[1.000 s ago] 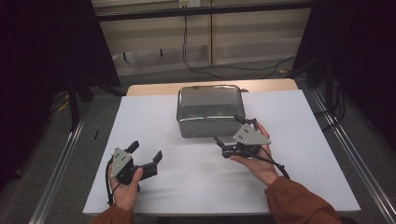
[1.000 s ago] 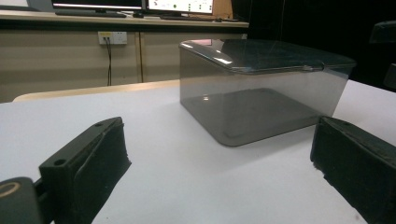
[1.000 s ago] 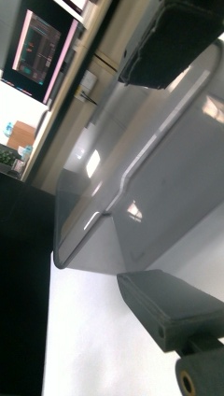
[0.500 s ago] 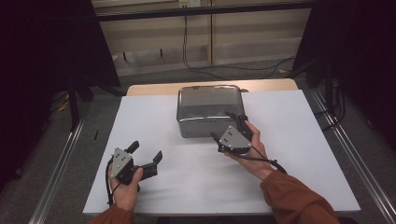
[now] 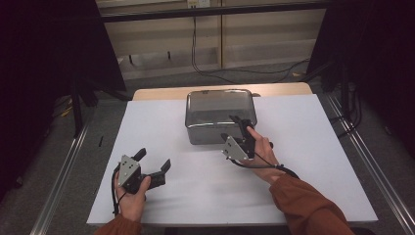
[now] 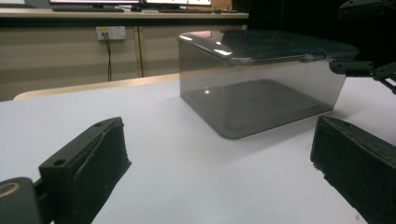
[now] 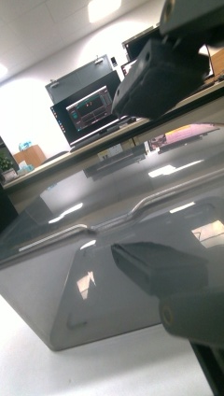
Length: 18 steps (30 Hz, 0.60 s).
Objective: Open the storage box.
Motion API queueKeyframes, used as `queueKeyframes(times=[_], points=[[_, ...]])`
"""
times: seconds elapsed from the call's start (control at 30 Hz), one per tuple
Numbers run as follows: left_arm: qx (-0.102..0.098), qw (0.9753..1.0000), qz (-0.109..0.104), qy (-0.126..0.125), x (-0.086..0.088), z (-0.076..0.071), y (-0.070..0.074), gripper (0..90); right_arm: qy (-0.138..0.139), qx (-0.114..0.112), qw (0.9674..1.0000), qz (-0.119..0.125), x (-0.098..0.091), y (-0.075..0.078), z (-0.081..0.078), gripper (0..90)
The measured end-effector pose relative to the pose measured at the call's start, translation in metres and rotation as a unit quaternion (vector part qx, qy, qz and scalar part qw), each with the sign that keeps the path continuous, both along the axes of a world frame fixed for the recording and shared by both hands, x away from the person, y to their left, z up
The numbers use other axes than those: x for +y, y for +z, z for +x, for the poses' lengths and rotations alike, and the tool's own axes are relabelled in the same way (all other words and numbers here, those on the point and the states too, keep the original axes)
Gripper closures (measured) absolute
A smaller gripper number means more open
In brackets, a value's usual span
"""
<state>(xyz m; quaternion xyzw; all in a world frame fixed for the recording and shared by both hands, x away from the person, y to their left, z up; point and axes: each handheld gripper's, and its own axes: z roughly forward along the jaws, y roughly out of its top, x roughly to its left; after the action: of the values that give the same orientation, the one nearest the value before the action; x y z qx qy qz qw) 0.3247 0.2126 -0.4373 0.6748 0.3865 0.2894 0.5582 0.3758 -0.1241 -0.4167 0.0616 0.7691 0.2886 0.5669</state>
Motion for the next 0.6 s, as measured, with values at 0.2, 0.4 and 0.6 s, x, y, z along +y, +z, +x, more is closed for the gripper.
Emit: queueKeyframes(times=[0.2, 0.4, 0.6], points=[[0.007, 0.9999, 0.006, 0.007, 0.003, 0.001, 0.0, 3.5, 0.005, -0.028, 0.9977, -0.061, 0.007, -0.005, 0.0, 37.8], [0.011, 0.9999, 0.002, 0.003, 0.003, 0.001, 0.0, 3.6, 0.014, -0.044, 0.9928, -0.11, 0.014, -0.01, -0.001, 51.7], [0.012, 0.9999, 0.004, 0.003, 0.003, 0.001, 0.0, 3.5, 0.007, -0.06, 0.9875, -0.146, 0.018, -0.016, -0.002, 62.5]])
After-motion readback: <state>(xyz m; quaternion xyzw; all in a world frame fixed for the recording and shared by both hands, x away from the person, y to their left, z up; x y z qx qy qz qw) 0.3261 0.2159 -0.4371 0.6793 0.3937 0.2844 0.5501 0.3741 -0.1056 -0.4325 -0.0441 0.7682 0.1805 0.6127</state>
